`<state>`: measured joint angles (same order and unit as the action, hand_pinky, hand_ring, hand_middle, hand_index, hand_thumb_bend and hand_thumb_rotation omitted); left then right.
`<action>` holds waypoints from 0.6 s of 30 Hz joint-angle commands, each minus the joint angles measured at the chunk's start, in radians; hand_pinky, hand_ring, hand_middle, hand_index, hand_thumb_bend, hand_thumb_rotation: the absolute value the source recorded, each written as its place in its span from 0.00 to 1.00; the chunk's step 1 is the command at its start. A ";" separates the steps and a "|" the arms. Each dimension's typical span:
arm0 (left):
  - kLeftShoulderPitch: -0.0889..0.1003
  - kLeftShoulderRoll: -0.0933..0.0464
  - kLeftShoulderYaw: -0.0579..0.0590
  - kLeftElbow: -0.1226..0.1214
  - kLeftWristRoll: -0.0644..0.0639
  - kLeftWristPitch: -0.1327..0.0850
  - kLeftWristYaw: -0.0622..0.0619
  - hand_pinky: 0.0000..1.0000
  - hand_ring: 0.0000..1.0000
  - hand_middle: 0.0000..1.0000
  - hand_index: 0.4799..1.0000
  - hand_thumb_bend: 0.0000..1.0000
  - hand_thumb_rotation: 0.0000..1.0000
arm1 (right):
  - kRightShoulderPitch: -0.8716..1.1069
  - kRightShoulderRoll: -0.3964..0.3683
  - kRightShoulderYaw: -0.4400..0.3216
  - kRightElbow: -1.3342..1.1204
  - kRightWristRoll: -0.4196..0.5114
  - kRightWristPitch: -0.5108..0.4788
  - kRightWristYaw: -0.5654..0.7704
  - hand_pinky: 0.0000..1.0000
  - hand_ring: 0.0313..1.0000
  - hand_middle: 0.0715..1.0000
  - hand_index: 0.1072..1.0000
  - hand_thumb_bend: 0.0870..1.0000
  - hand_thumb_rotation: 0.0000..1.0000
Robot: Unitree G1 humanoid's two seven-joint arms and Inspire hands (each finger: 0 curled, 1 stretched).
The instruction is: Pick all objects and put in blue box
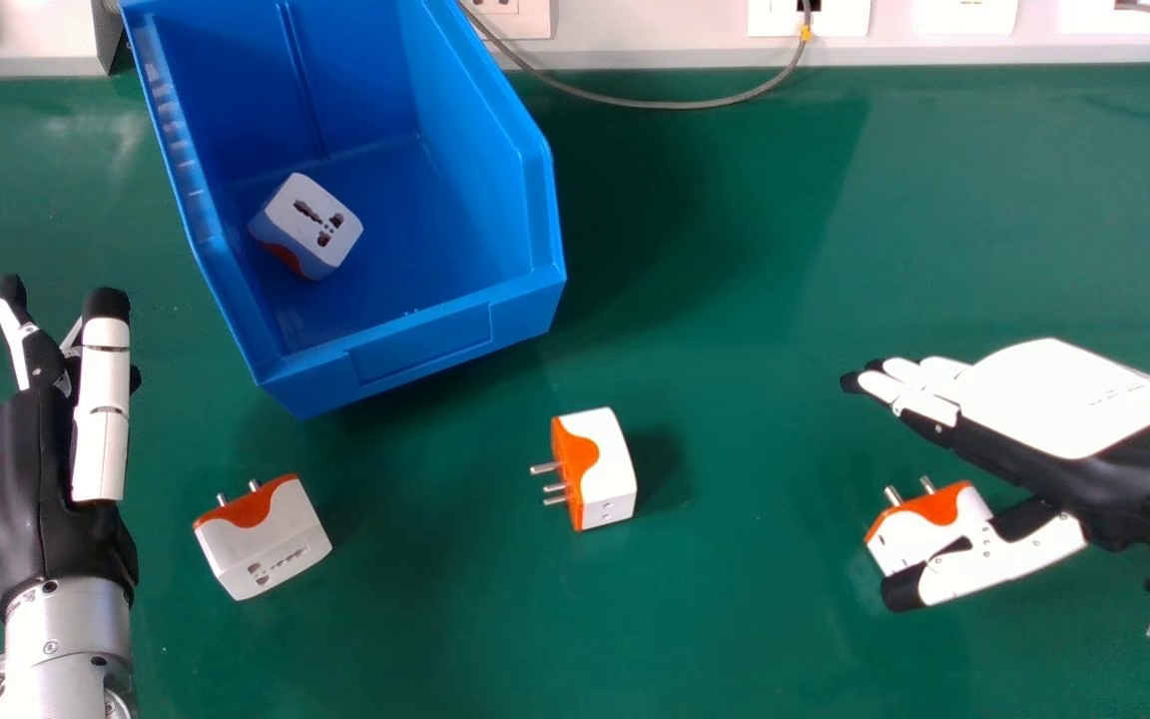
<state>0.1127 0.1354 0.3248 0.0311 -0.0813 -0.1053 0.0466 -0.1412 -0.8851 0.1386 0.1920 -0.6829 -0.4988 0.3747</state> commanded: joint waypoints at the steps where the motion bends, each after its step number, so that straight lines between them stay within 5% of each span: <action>1: -0.001 0.012 0.009 -0.019 -0.005 -0.017 -0.001 0.89 0.92 0.89 0.83 0.48 0.88 | -0.048 -0.029 0.012 0.019 -0.010 -0.017 -0.001 0.89 0.96 0.99 0.97 0.58 0.86; 18: 0.018 0.016 0.022 -0.039 -0.012 -0.018 -0.011 0.88 0.92 0.89 0.83 0.47 0.87 | -0.181 -0.073 0.126 0.228 -0.150 -0.129 -0.093 0.86 0.94 0.96 0.92 0.52 0.75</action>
<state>0.1277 0.1354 0.3376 0.0160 -0.0863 -0.1058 0.0404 -0.2890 -0.9214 0.2686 0.4131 -0.8329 -0.6218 0.2986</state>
